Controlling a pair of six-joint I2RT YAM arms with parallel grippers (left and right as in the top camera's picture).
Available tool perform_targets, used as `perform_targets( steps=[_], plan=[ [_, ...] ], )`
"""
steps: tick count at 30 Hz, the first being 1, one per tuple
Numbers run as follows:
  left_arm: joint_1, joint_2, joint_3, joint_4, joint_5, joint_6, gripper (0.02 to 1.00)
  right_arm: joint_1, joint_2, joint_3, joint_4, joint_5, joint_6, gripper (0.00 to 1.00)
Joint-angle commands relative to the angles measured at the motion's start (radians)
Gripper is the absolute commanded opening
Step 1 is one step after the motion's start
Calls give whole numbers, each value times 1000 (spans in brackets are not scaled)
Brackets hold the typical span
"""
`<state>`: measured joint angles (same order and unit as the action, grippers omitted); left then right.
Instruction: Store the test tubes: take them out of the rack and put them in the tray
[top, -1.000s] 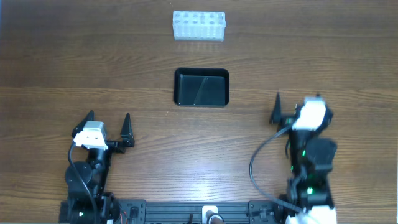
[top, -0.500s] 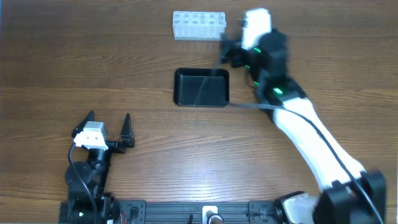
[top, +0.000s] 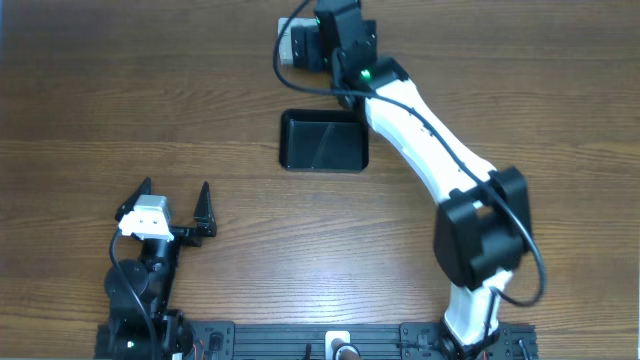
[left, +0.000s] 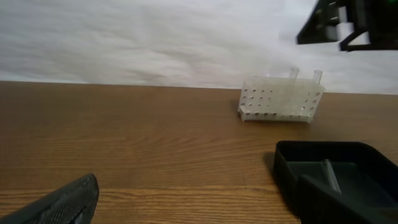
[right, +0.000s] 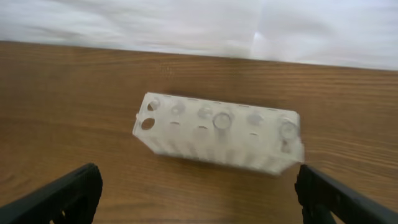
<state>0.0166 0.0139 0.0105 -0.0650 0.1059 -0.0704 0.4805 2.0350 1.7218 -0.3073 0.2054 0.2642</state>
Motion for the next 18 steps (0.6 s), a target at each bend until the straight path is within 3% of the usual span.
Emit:
perform_targets(
  steps=[1,18],
  plan=[
    [6,-7,-5,-2,16,11,1000,11,113,116,-8,32,39,991],
    [6,-7,-5,-2,16,11,1000,10,312,262,54,145,31,982]
  ],
)
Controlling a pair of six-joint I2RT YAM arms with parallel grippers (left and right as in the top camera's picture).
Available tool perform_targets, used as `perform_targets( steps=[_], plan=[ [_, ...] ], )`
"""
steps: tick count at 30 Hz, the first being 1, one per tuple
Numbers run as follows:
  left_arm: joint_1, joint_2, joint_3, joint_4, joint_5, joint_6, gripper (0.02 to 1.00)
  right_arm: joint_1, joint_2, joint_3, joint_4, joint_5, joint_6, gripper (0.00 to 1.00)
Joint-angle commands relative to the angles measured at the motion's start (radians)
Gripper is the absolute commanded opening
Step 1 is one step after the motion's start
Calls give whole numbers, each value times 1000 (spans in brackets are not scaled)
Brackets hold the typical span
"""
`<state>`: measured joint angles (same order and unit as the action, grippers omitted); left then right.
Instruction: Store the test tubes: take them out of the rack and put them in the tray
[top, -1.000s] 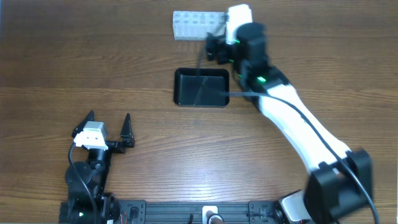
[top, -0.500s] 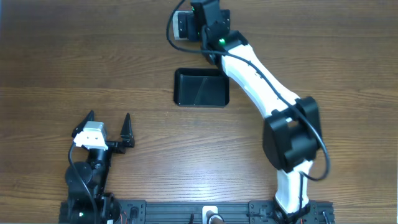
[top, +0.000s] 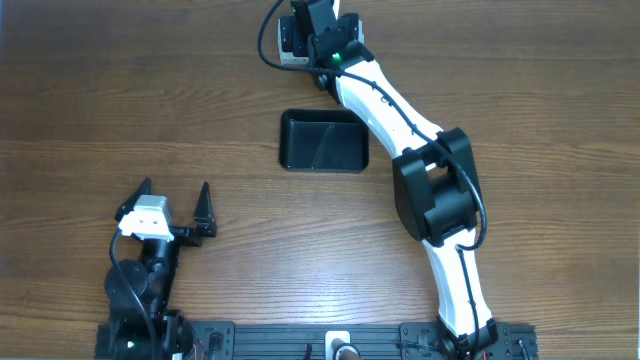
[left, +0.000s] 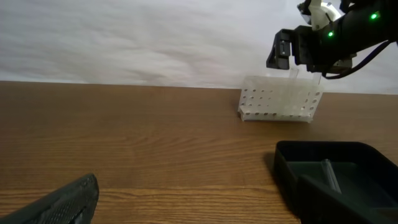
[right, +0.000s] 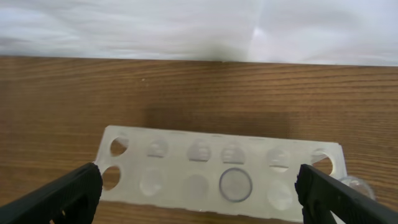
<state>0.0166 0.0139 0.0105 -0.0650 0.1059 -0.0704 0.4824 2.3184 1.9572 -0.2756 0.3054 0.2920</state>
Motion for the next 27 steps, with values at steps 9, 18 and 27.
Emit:
perform_targets(
  steps=[9,18,27],
  plan=[
    [6,-7,-5,-2,16,11,1000,8,51,27,49,68,-2,827],
    [6,-7,-5,-2,16,11,1000,5,63,27,53,112,-2,728],
    [6,-7,-5,-2,16,11,1000,3,72,27,53,112,-2,588]
  ],
)
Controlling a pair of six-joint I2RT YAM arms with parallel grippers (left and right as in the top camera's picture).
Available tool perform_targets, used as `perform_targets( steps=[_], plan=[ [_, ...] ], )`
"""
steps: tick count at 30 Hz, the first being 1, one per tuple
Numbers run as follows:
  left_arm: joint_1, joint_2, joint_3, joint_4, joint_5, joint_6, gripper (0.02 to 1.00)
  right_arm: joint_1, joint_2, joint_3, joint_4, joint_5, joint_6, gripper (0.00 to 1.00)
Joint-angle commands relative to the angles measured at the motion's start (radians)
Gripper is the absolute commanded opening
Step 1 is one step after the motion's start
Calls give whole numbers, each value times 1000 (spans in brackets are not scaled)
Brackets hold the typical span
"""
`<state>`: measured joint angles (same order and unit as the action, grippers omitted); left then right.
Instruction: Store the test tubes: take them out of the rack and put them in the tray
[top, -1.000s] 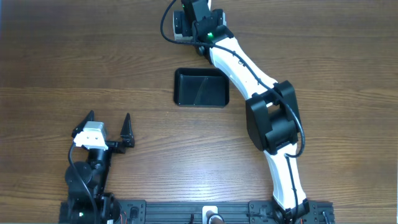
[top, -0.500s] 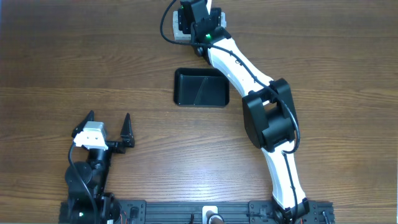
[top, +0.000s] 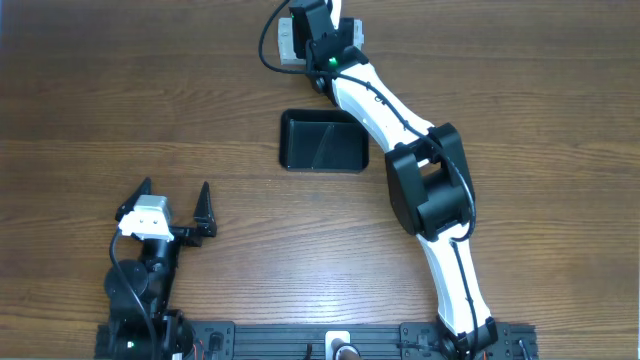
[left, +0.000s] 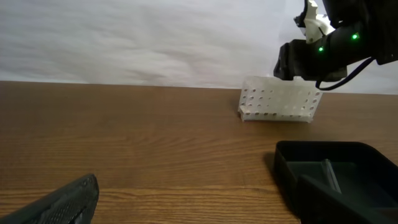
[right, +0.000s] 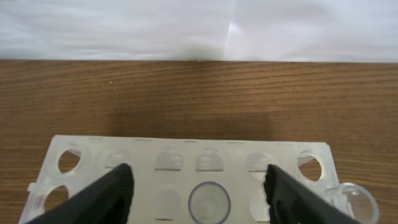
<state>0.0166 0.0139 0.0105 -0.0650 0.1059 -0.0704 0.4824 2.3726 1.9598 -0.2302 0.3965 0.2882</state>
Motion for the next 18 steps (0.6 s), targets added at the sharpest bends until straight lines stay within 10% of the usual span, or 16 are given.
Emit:
perform_targets(
  steps=[1,18],
  plan=[
    [6,-7,-5,-2,16,11,998,3,18,24,10,21,2,540],
    [6,-7,-5,-2,16,11,1000,3,14,24,9,50,-17,246]
  ],
)
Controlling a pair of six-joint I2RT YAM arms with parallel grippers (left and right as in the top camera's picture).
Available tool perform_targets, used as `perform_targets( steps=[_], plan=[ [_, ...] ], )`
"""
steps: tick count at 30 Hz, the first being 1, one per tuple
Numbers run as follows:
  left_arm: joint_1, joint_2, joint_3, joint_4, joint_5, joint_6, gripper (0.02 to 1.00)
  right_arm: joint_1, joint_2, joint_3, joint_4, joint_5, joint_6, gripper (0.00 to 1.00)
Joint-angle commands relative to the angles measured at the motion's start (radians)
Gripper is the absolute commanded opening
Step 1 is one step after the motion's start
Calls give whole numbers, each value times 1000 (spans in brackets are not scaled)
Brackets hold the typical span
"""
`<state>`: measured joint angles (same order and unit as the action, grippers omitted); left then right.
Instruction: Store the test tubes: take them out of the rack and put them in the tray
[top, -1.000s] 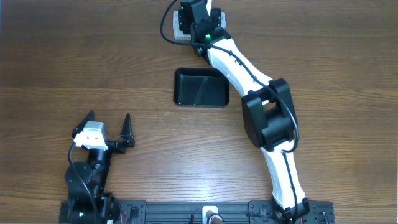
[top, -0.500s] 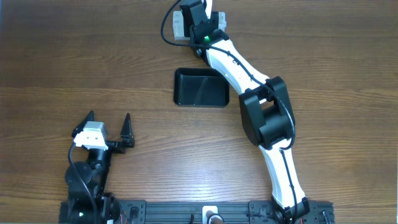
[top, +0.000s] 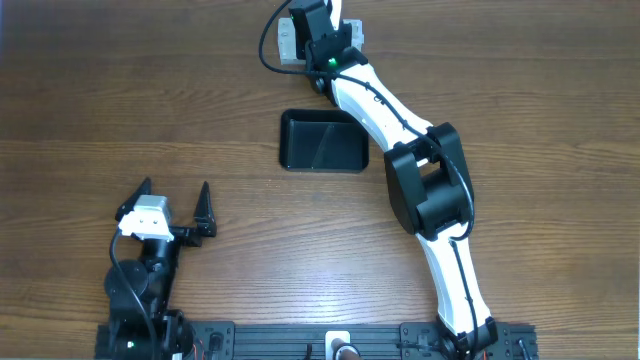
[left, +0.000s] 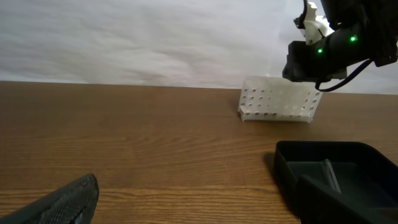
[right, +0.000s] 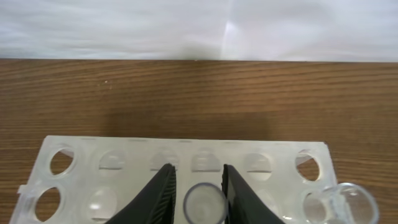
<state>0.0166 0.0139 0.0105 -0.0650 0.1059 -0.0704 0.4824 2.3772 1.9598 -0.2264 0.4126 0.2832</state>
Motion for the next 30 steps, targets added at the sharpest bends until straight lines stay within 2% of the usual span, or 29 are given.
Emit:
perform_targets(
  steps=[1,11,25,28,30],
  plan=[
    [6,-7,-5,-2,16,11,998,3,9,24,5,34,-14,237],
    [6,-7,-5,-2,16,11,1000,8,-74,24,-2,34,-36,145],
    [6,-7,-5,-2,16,11,998,14,-455,24,0,60,-117,123],
    [6,-7,-5,-2,16,11,1000,17,-523,24,-63,55,-110,117],
    [6,-7,-5,-2,16,11,1000,25,-557,24,-167,51,-69,106]
  ],
)
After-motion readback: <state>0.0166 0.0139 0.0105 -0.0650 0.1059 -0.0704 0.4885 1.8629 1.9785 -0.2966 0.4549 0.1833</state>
